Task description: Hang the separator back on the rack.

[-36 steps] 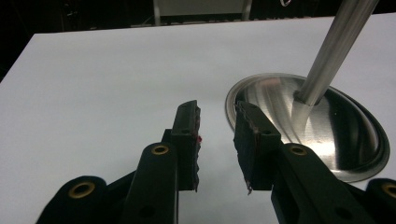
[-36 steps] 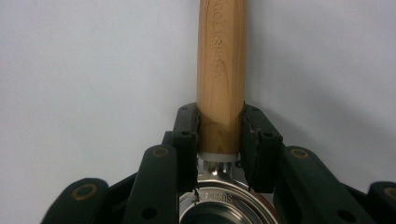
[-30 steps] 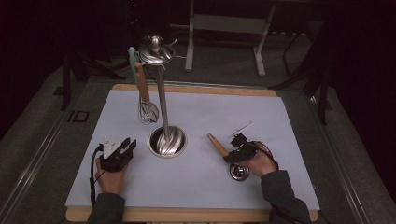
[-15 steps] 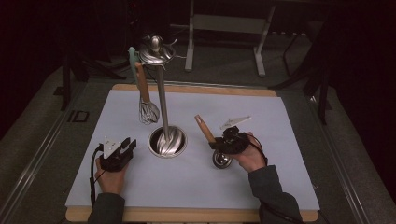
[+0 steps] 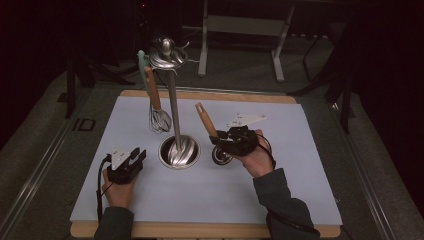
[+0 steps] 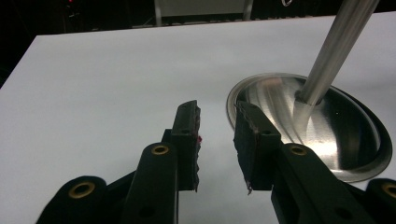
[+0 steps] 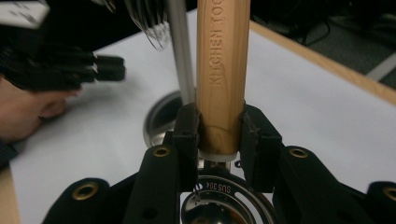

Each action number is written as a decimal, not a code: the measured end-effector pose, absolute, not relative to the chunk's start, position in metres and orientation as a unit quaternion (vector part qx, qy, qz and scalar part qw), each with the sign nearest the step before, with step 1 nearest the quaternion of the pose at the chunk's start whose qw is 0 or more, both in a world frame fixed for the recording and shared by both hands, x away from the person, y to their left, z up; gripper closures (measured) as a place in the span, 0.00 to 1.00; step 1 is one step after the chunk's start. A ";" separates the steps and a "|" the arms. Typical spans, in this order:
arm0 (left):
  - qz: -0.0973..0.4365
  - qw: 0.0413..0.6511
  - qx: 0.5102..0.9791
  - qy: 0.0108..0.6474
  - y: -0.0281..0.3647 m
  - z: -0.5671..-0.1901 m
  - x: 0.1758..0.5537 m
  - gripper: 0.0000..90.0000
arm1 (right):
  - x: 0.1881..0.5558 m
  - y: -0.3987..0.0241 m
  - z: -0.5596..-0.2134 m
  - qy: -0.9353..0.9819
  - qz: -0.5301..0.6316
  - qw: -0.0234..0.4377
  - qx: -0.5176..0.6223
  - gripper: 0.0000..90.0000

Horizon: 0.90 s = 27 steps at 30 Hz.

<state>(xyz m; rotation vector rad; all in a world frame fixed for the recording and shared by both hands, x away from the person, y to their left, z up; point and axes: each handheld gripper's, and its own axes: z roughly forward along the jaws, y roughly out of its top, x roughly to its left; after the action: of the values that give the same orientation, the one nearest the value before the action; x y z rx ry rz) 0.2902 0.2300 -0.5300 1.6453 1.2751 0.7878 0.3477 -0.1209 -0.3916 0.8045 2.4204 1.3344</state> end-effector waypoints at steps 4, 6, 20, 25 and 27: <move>0.318 0.443 0.662 0.514 0.230 -0.530 0.290 0.78 | 0.342 -0.113 -0.377 0.826 0.476 0.145 0.263 0.78; 0.317 0.443 0.663 0.514 0.230 -0.530 0.290 0.78 | 0.340 -0.110 -0.369 0.824 0.484 0.149 0.255 0.78; 0.317 0.443 0.662 0.514 0.230 -0.530 0.290 0.78 | 0.330 -0.103 -0.320 0.806 0.523 0.181 0.210 0.78; 0.317 0.444 0.662 0.514 0.230 -0.530 0.290 0.78 | 0.326 -0.104 -0.307 0.791 0.545 0.188 0.207 0.78; 0.317 0.443 0.663 0.514 0.230 -0.530 0.290 0.78 | 0.324 -0.103 -0.303 0.786 0.551 0.193 0.205 0.78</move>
<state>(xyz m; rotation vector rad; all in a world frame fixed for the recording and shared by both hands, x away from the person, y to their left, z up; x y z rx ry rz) 0.2900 0.2301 -0.5298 1.6436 1.2746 0.7859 0.3239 -0.1033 -0.3033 0.5752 2.2049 1.5459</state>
